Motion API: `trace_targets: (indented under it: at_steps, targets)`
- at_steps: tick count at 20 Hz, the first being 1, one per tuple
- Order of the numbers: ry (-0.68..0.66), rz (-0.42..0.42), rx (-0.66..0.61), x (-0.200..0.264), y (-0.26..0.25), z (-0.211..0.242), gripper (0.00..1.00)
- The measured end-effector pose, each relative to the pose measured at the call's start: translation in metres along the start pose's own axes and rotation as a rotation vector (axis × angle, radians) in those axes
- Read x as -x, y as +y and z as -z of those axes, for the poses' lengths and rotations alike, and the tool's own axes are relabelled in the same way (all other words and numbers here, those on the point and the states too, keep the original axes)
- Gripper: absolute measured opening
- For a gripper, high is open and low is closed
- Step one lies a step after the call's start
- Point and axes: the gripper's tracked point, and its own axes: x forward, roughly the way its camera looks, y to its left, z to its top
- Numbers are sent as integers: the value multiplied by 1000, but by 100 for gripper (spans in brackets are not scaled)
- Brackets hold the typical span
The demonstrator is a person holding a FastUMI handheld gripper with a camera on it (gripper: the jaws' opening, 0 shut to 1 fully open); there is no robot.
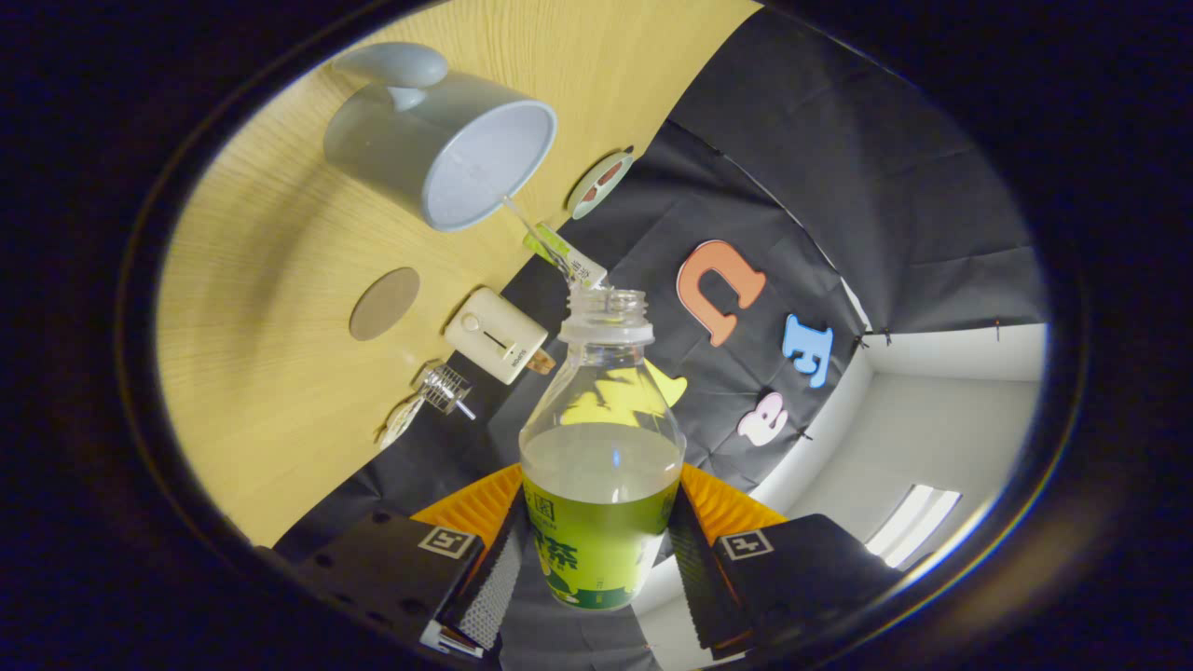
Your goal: Take the bottle from table, then pour the juice into the cup, finally place the bottle on the coaster
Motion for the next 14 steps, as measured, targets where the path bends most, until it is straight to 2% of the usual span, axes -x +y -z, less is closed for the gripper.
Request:
trace_targets:
  at_steps: [14]
  targets:
    - [5, 26, 47, -7, -22, 4, 80]
